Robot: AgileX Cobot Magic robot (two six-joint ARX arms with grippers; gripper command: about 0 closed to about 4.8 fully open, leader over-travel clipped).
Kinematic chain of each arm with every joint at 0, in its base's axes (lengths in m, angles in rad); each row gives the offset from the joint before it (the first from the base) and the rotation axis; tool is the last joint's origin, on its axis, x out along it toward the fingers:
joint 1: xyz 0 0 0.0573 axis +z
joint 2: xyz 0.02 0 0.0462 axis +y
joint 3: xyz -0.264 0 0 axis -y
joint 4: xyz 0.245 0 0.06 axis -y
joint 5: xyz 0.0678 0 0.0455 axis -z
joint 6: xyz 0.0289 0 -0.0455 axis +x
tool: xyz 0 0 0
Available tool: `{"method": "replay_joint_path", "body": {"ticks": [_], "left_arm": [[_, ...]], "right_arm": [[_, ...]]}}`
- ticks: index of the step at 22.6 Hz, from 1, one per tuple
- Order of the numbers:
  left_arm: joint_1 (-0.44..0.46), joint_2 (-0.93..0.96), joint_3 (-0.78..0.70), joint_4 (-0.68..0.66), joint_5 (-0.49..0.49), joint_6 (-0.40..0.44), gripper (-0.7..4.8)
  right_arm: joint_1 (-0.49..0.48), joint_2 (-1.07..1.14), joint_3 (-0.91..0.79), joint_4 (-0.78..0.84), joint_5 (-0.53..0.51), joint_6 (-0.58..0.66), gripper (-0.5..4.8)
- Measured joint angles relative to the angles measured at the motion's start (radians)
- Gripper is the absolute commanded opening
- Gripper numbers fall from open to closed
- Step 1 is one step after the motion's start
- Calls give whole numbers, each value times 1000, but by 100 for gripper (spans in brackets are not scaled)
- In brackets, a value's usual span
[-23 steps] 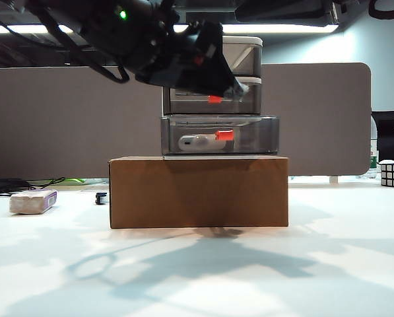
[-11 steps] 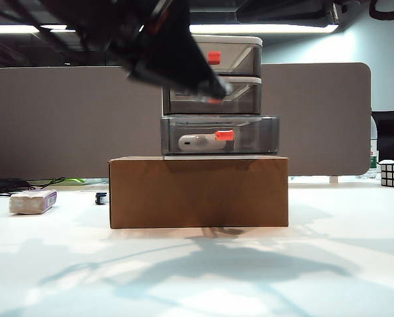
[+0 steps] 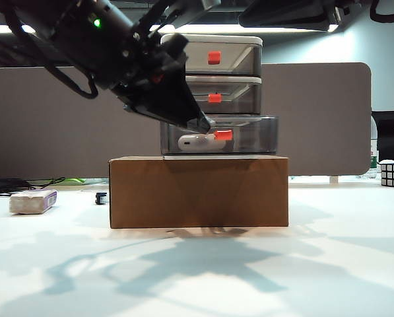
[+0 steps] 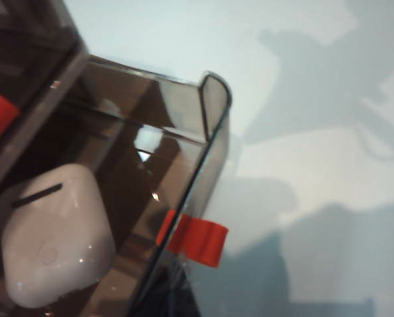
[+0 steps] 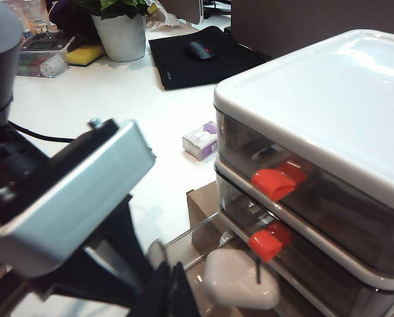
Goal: Open the third layer of the drawer on the table, pick up the earphone case on the table and put it in, and finally close the drawer.
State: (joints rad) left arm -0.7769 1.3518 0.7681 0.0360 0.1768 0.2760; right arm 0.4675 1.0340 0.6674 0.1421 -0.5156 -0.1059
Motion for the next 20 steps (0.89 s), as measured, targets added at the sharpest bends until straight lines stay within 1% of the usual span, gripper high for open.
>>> {"method": "replay_joint_path", "body": {"ticks": [3,4,10,14,16,18,20], "left_arm": [[3,16,0,50,-53,0,-5],[3,29,0,84,-90,0,-5],[10,86,0,187,-179,0,-5],[9,110,0,251,-227,37,-5],[9,127,0,301,-310,46,-5],[8,133,0,317,-343,46,-5],[10,132,0,319,-355,46,-5]], "right_arm": [[0,0,0,0,0,-2,-5],[0,0,0,0,3,-12,-5],[0,0,0,-2,17,-27,-5],[0,0,0,-10,26,-53,-5],[0,0,0,-31,42,-70,-5],[0,0,0,-37,47,-73,-5],[0,0,0,-41,48,-75,-5]]}}
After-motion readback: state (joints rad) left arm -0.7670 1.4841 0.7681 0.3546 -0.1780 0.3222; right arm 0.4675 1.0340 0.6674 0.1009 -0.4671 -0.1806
